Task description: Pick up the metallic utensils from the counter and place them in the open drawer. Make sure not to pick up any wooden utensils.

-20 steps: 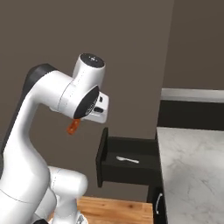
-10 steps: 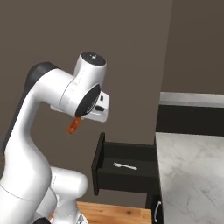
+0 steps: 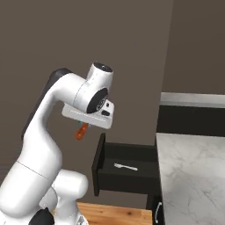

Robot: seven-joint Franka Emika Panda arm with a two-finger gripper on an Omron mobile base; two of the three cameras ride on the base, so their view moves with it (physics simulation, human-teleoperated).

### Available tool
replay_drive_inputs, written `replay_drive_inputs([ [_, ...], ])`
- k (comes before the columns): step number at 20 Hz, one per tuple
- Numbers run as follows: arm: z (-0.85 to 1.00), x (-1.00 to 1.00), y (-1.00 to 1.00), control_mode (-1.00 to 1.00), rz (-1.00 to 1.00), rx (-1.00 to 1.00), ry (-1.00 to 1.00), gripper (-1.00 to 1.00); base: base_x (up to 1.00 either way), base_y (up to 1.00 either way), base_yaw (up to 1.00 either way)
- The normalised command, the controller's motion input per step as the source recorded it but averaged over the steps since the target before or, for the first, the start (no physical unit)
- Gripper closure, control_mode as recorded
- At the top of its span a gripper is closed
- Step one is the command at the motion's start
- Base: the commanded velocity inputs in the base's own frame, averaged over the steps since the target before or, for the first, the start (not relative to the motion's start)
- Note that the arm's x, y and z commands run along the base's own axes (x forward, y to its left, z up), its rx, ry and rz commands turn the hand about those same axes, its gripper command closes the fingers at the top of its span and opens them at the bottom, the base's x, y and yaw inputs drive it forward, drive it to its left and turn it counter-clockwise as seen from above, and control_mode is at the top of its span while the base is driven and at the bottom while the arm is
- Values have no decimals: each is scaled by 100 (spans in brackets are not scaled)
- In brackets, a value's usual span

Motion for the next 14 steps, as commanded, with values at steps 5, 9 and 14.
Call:
replay_drive_inputs([
  [5,-89,63,-3,-100,24,-19,33,100,0,0,0],
  [9,-58,64,-34,-100,30,-17,35,100,0,0,0],
  [14,-56,59,-60,-100,52,-3,27,100,0,0,0],
])
